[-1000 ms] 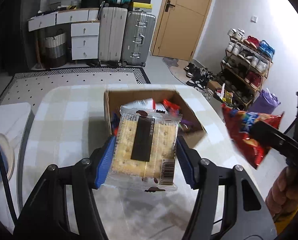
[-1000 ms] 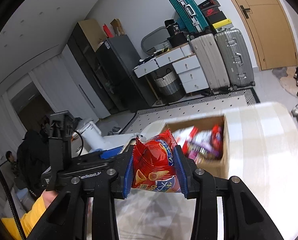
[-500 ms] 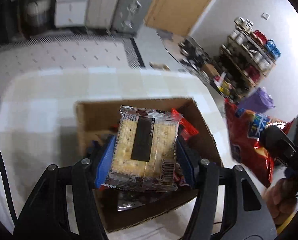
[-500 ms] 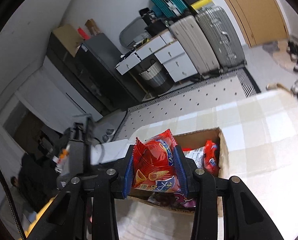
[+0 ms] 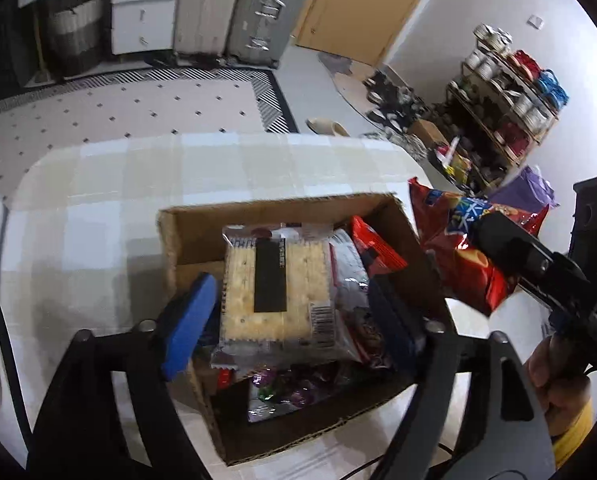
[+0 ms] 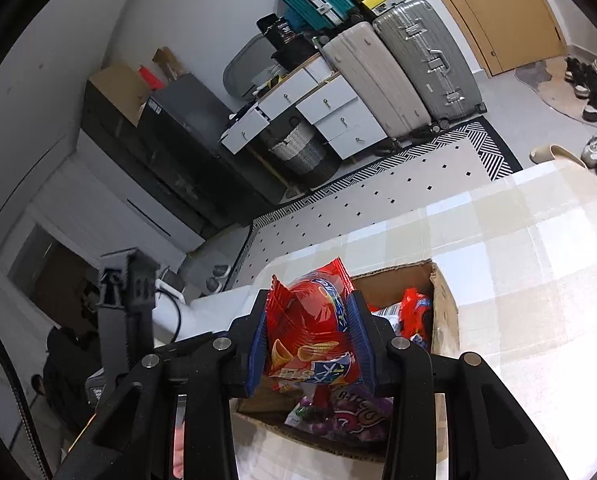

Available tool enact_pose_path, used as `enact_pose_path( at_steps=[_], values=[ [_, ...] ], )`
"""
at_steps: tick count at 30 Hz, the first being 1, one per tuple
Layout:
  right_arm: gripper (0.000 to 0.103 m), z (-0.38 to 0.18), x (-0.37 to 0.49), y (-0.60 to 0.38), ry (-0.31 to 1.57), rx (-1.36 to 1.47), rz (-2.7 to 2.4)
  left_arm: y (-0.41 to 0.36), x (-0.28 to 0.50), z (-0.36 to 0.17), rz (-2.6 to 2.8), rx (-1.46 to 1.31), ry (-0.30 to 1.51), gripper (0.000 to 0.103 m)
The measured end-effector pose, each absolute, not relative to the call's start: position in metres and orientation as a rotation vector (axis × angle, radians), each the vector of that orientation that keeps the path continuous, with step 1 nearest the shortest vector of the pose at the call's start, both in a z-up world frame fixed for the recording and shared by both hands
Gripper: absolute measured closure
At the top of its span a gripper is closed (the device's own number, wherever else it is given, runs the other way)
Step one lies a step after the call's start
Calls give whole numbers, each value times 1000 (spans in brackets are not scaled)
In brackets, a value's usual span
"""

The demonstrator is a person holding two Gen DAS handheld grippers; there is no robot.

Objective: Organize snacks
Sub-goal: 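Lower both snacks into the SF box and open both tools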

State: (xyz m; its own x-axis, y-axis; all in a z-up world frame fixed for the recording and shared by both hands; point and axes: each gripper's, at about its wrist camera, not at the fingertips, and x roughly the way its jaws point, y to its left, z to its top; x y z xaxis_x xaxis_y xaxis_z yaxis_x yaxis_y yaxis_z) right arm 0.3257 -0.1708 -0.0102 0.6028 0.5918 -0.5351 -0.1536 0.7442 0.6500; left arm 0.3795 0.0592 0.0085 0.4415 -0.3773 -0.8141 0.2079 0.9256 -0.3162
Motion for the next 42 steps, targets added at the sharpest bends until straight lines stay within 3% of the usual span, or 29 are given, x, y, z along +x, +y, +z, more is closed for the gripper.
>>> enact_pose_path(
  at_steps=[16,42],
  values=[
    [64,-17,342,-149,892,441,455,58,306,41,-262,-17,843,21],
    [64,-7,327,-143,832,360,476,68,282,57,-235,-5,815,21]
  ],
)
